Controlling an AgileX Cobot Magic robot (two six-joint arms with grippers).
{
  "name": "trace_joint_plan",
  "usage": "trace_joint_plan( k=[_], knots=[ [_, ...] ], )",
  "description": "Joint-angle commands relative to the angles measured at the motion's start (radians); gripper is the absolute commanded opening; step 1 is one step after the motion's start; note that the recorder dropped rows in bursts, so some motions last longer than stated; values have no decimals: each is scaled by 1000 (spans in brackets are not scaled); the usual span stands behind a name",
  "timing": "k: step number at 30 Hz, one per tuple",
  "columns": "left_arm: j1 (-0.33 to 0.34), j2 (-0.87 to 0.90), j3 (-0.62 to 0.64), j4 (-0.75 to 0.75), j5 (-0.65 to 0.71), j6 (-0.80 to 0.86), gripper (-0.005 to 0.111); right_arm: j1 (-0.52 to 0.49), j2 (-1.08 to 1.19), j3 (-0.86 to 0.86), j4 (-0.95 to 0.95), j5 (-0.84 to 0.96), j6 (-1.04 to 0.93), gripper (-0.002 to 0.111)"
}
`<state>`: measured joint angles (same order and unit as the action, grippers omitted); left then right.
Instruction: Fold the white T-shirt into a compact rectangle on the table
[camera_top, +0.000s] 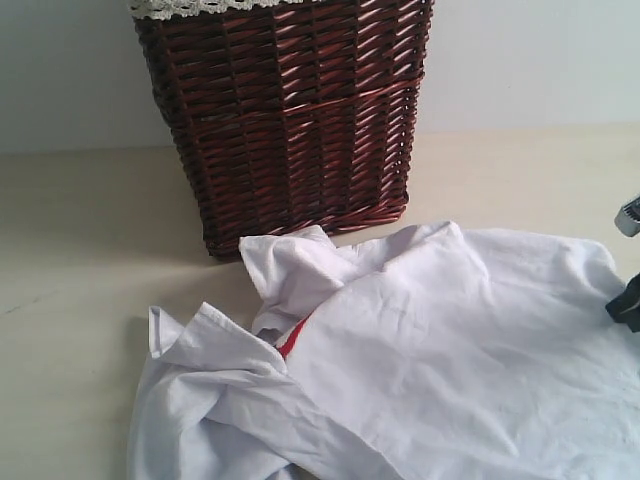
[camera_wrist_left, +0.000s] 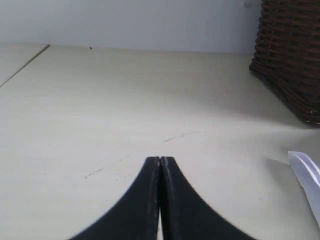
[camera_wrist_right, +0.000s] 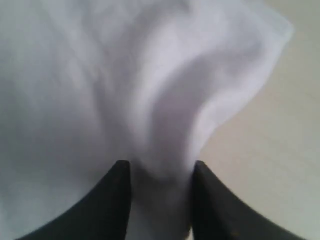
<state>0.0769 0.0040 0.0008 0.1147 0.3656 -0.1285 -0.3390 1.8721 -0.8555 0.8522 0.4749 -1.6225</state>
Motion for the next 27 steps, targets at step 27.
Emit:
trace_joint_plan(
  k=[27],
  knots=[
    [4,-4,-1,2,-7,1,0,555,-229,17,-437,473,290,43]
  ],
)
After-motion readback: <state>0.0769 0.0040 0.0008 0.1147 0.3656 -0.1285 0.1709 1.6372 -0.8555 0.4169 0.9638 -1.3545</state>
